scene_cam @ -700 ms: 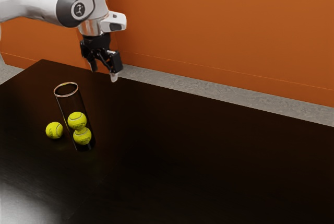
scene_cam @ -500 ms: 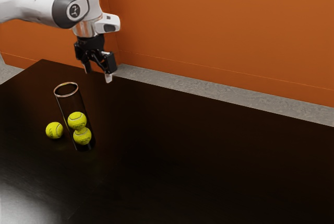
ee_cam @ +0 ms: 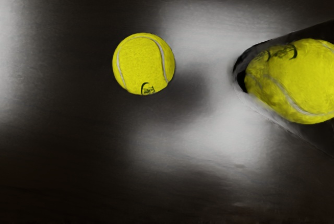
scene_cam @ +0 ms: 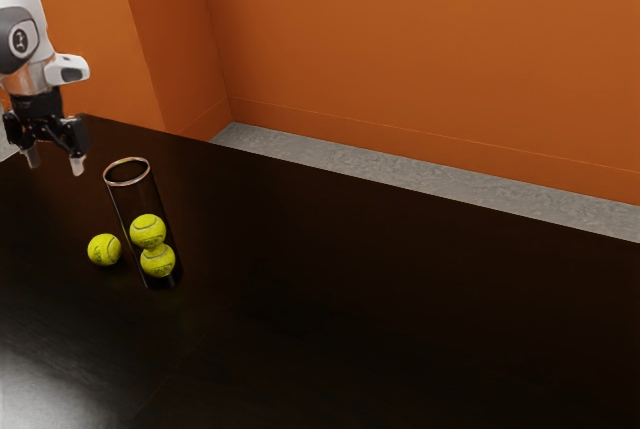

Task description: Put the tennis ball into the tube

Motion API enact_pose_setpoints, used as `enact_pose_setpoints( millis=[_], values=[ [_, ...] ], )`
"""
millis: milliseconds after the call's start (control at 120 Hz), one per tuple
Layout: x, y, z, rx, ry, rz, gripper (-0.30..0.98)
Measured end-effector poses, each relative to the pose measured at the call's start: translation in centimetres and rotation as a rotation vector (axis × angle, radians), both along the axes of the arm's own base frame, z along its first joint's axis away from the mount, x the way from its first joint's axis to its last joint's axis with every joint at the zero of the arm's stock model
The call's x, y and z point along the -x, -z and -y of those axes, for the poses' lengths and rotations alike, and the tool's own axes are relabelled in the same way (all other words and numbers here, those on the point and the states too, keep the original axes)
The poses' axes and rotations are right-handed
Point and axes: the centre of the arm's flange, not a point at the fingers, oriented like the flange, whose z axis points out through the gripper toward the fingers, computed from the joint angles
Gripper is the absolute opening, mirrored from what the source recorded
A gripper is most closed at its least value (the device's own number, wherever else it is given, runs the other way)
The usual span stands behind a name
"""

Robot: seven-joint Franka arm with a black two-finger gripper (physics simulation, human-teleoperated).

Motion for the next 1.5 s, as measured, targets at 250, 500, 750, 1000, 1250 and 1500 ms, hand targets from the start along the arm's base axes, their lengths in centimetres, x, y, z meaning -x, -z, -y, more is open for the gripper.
enact_pose_setpoints(
  millis=[250, 500, 750, 1000, 1250, 1500],
  values=[
    [1.2, 2.5, -1.2, 0.038, 0.012, 0.018, 0.69],
    [3.7, 5.9, -4.3, 0.059, -0.020, 0.016, 0.69],
    [4.3, 9.7, -10.1, 0.045, -0.066, 0.016, 0.69],
    [-2.0, 14.2, -11.6, 0.073, 0.078, 0.031, 0.69],
    [-6.0, 17.2, -8.3, 0.117, 0.228, 0.033, 0.69],
    [-7.0, 19.9, -6.8, 0.140, 0.288, 0.008, 0.69]
  ],
)
